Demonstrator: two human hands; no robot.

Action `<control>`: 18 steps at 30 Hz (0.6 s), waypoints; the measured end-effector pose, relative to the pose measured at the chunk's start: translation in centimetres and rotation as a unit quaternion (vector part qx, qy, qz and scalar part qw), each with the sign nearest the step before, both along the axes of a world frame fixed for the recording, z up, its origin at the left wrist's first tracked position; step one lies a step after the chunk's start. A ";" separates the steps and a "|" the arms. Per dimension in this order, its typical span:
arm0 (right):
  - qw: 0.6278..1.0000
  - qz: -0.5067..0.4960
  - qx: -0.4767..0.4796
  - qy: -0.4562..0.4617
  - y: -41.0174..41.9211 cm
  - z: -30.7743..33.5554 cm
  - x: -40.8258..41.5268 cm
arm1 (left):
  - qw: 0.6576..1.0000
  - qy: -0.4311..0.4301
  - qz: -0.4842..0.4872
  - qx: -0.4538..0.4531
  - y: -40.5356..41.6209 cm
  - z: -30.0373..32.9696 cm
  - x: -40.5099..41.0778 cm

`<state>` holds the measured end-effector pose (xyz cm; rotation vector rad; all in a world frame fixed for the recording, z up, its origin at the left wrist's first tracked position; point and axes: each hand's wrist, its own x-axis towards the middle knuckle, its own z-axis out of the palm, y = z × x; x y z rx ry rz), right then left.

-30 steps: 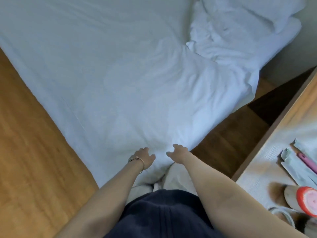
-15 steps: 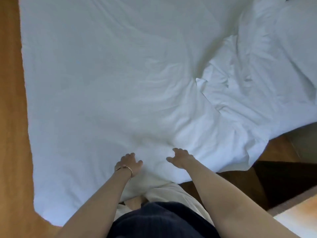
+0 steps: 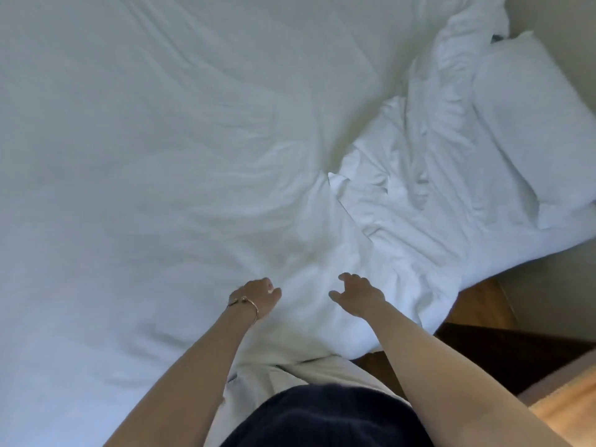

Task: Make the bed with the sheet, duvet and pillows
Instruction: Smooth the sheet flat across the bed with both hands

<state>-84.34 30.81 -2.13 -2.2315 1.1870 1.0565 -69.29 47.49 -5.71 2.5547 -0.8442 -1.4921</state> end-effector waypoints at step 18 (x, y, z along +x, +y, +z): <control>0.979 0.166 0.102 -0.057 -23.3 -2.2 -4.2 | 0.965 0.003 0.244 0.093 -21.7 -2.1 -14.0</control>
